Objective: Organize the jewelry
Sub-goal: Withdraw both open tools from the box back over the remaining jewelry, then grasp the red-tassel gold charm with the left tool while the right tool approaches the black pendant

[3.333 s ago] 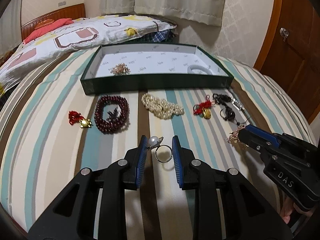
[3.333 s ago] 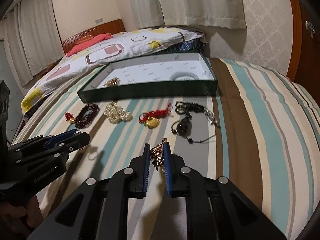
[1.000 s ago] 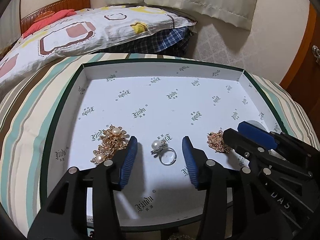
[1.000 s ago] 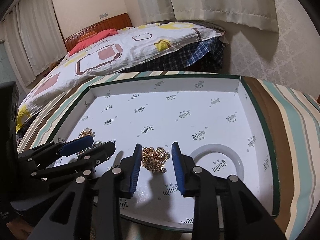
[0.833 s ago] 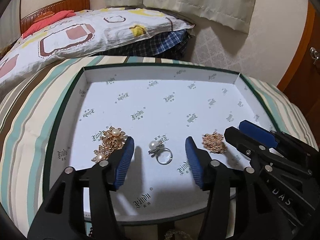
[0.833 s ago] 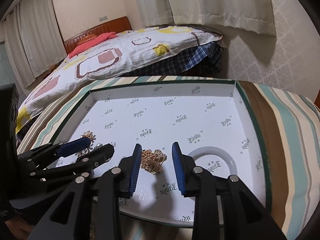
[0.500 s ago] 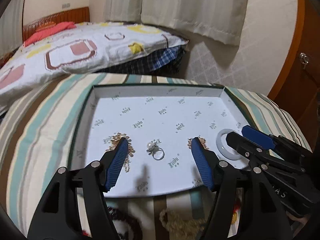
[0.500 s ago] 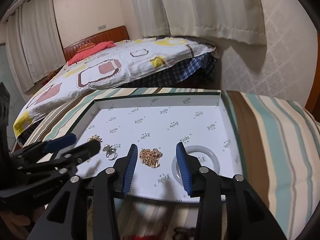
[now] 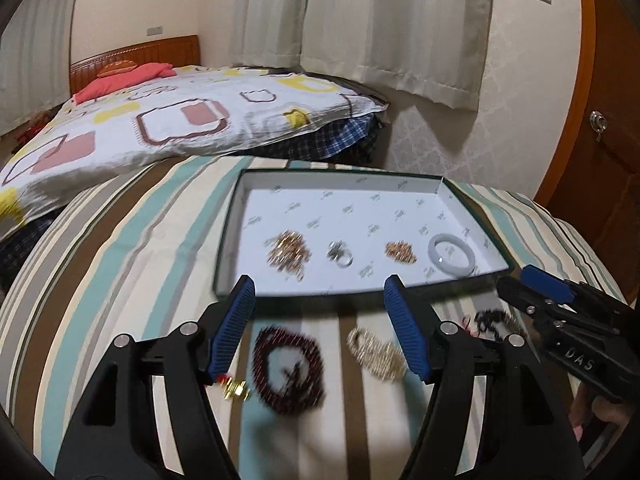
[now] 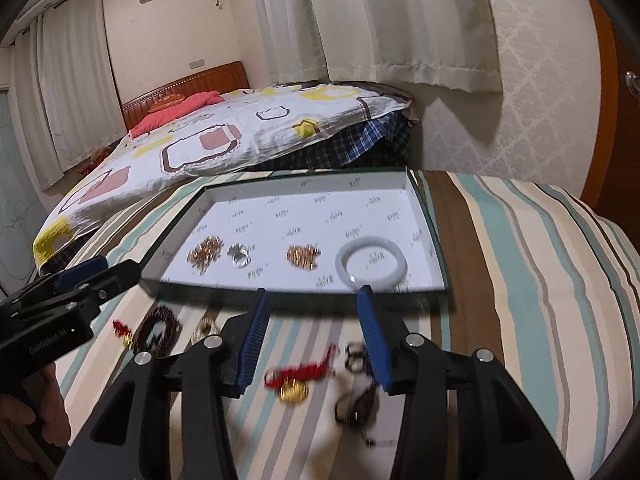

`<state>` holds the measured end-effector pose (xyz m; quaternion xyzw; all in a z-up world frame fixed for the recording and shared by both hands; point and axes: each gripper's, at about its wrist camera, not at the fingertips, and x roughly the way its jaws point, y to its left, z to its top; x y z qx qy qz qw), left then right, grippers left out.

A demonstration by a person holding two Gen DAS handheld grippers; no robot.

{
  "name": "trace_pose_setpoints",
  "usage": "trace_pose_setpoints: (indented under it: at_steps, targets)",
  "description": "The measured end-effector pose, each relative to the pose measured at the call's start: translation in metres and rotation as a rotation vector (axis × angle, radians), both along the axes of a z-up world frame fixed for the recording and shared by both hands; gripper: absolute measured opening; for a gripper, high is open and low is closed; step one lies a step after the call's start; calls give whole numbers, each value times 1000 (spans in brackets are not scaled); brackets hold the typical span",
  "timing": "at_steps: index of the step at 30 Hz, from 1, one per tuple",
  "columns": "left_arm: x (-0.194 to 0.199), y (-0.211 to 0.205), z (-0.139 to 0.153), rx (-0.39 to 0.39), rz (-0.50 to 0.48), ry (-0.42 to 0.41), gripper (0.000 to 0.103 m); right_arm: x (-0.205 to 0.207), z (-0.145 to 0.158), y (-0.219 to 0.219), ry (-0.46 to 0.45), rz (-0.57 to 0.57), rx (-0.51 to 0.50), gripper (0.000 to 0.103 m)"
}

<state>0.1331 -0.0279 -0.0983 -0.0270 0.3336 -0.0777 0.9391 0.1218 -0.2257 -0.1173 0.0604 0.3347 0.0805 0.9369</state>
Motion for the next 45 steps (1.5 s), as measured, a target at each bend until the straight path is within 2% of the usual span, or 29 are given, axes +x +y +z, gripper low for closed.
trace_pose_setpoints:
  at_steps: [10,17,24,34,42,45]
  targets:
    - [-39,24,-16,18,46,42,65,-39,-14,1,25,-7,-8,46]
    - [-51,40,-34,28,80,92,65,-52,-25,3,48,3,-12,46]
    - [-42,56,-49,39,136,143,65,-53,-27,3,52,3,-13,46]
    - [-16,58,-62,63,164,192,65,-47,-32,2,74,5,-10,46]
    - [-12,71,-67,57,177,227,50,-44,-35,-1,81,6,-5,46]
    - [-13,71,-65,33,170,235,50,-44,-35,-1,81,5,-2,46]
